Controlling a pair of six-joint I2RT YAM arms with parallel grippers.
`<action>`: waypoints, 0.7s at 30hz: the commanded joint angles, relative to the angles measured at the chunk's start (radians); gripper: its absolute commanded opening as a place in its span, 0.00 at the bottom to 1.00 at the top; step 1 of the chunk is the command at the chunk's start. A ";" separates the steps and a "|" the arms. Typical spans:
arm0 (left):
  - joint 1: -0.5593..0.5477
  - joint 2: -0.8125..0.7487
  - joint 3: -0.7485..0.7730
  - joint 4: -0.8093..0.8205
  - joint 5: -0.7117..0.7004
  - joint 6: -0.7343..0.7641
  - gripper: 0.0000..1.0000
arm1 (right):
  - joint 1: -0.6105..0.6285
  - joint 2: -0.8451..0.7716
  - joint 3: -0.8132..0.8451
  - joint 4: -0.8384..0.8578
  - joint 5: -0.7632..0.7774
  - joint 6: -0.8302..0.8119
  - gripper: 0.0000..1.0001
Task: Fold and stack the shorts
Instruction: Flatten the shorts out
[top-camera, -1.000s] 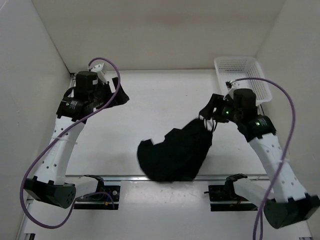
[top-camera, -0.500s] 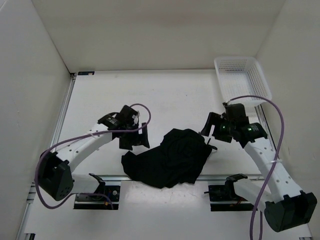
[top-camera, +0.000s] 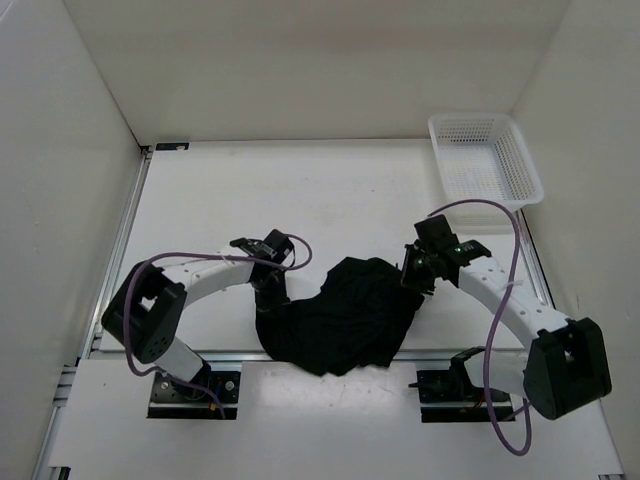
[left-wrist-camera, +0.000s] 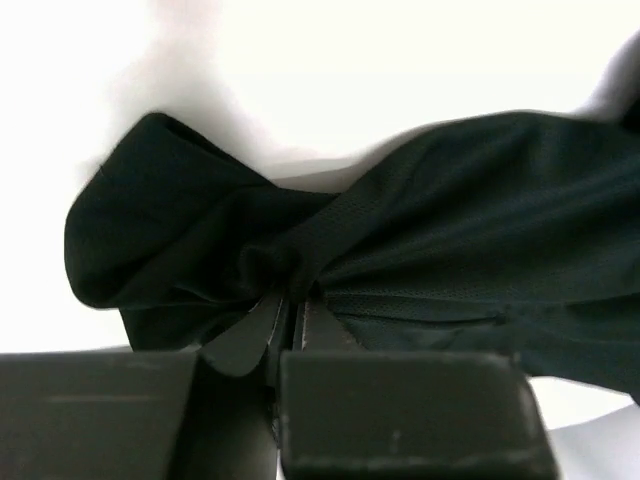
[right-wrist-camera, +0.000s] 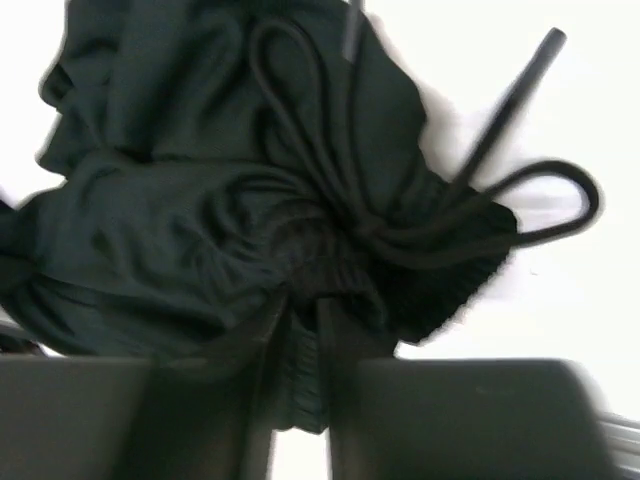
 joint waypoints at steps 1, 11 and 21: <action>0.043 0.079 0.100 0.042 -0.025 0.094 0.10 | 0.013 0.054 0.106 0.104 0.028 -0.008 0.09; 0.257 0.089 0.715 -0.287 -0.122 0.229 0.10 | -0.032 0.273 0.834 -0.028 0.054 -0.155 0.00; 0.432 -0.132 1.044 -0.352 -0.118 0.251 0.10 | -0.067 0.180 1.212 -0.067 -0.006 -0.253 0.00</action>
